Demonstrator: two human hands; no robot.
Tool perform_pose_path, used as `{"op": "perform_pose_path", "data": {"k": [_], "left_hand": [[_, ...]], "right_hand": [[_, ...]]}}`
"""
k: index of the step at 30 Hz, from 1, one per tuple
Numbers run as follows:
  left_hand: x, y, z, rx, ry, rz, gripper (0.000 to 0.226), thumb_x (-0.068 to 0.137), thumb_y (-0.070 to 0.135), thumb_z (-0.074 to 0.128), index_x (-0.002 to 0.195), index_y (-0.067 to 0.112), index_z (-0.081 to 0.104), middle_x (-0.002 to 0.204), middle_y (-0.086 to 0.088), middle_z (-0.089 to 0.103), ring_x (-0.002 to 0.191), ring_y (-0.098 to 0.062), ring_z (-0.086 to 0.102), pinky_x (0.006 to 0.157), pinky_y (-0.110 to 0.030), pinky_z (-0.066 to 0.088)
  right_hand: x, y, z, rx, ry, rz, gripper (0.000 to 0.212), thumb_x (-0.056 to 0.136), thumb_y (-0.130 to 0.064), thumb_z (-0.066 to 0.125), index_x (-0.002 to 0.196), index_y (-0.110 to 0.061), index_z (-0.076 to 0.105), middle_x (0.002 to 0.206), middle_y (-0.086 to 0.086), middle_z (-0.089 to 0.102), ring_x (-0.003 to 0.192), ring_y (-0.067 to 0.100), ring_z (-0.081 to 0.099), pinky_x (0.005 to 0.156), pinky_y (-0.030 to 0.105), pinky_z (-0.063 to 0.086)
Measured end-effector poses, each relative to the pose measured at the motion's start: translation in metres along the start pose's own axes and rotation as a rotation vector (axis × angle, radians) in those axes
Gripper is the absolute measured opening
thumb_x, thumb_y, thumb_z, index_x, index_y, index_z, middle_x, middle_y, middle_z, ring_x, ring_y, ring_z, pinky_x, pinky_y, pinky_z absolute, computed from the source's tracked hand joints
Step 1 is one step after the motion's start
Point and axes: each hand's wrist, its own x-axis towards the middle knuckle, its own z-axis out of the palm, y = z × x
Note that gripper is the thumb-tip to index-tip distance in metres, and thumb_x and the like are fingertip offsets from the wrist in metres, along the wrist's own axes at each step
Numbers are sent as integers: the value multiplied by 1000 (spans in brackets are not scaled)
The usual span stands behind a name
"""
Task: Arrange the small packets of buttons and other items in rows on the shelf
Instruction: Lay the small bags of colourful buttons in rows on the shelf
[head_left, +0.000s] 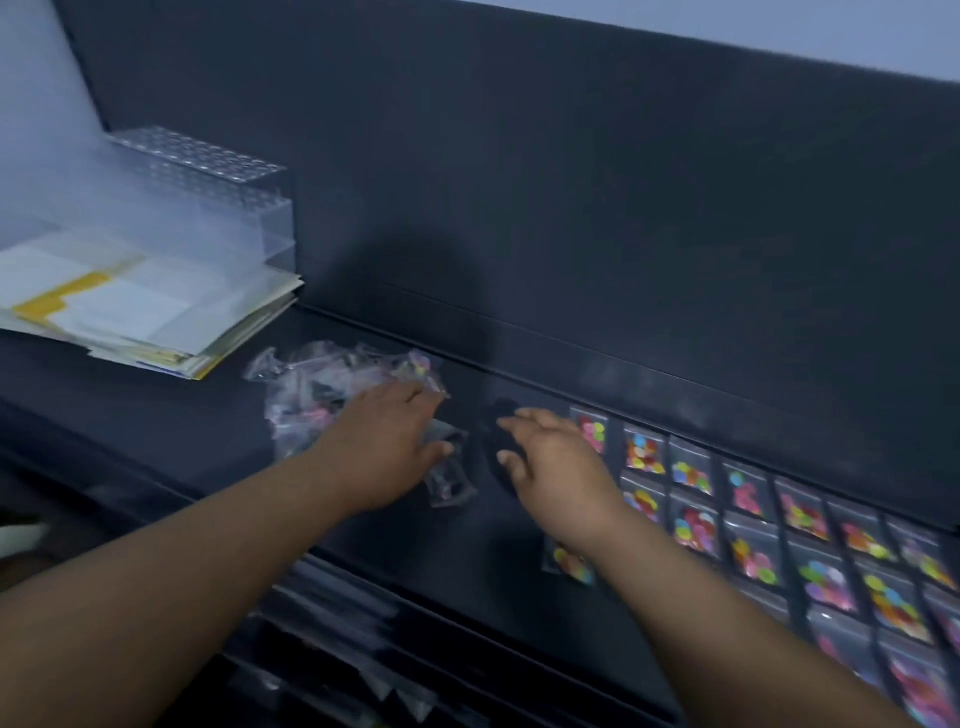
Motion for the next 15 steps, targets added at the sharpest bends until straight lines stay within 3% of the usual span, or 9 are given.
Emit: {"op": "perform_pose_path", "data": {"k": [5,9,12,15], "left_hand": [[15,-50,-11,-21,-7,-58,60,89,51,42,137,15,44,143,-8,44,131,-26,40,109,-36,32],[41,-82,-17,-43,-31,-86,59,94,42,47,145,15,33,149,-8,36,136,-24,35,112,-36,28],[64,-98,-21,-81,-40,-96,57,94,42,46,143,14,35,145,-9,41,131,-26,40,108,-37,34],[87,-109,-22,-126,-88,-96,55,95,42,45,143,15,36,144,-9,42,130,-26,41,106,-35,34]], "right_hand": [[45,-26,18,134,-27,62,38,96,-26,48,132,-16,51,134,3,49,123,22,46,101,23,36],[80,-36,25,231,-24,174,31,96,-25,48,125,-17,56,126,4,52,113,22,53,92,23,40],[106,-38,36,201,-62,124,31,97,-22,45,126,-20,56,129,2,52,120,24,48,101,30,40],[122,-38,49,105,-212,41,45,97,-22,40,140,-32,40,150,-7,34,133,23,31,112,38,28]]}}
